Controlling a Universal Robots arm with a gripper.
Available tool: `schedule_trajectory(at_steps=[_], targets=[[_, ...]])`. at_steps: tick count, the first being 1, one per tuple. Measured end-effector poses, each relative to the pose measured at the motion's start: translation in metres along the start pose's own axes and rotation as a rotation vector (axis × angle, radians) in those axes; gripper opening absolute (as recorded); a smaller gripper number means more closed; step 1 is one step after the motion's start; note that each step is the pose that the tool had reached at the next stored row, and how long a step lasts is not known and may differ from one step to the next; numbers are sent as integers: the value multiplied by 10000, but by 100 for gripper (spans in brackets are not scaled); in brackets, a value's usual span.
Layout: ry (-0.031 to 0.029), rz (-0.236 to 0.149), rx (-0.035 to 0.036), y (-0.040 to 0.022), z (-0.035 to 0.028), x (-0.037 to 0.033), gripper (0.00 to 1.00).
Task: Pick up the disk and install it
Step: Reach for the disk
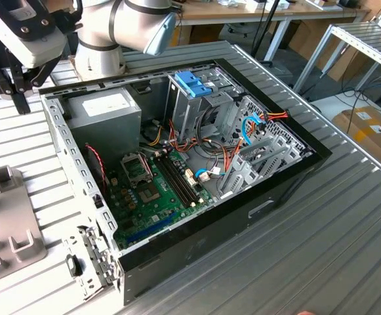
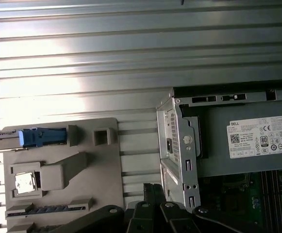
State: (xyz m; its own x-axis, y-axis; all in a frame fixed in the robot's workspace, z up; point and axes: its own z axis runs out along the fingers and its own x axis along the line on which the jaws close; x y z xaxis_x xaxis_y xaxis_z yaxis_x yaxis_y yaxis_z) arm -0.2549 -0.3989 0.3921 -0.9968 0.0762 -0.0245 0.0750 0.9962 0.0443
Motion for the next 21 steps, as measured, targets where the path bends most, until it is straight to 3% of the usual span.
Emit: schedule_trajectory(at_steps=[17, 21], targets=[[0, -1, 1, -20, 0, 268, 11], [0, 1, 1, -27, 1, 374, 11]])
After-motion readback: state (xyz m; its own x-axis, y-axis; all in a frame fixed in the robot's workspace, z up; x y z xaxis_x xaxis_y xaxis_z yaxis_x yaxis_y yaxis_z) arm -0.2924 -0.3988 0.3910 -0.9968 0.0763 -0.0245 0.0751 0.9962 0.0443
